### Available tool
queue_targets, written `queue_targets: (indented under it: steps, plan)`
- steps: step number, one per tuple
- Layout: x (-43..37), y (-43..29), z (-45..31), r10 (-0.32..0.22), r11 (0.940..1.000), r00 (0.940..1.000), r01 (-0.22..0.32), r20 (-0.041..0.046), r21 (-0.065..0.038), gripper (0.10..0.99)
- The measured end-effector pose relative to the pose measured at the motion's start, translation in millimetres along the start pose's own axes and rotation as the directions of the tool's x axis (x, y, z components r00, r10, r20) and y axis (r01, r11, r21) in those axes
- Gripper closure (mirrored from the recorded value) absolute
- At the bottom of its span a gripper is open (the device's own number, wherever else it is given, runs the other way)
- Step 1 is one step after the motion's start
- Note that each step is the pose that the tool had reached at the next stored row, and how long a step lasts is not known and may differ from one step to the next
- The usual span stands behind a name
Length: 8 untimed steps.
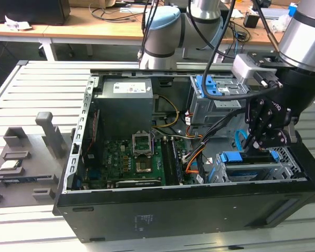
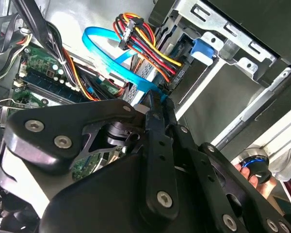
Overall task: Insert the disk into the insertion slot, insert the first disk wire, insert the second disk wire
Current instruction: 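Insert the second disk wire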
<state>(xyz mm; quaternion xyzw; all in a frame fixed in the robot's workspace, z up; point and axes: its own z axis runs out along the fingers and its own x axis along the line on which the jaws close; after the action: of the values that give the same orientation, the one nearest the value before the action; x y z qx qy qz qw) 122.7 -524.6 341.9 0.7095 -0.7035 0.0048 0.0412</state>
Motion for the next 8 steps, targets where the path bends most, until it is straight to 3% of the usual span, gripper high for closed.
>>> queue_targets:
  steps: [8]
  plan:
    - [-0.1,-0.2,2.8,0.000,1.0000,1.0000,0.000,-0.0022,0.000,0.918]
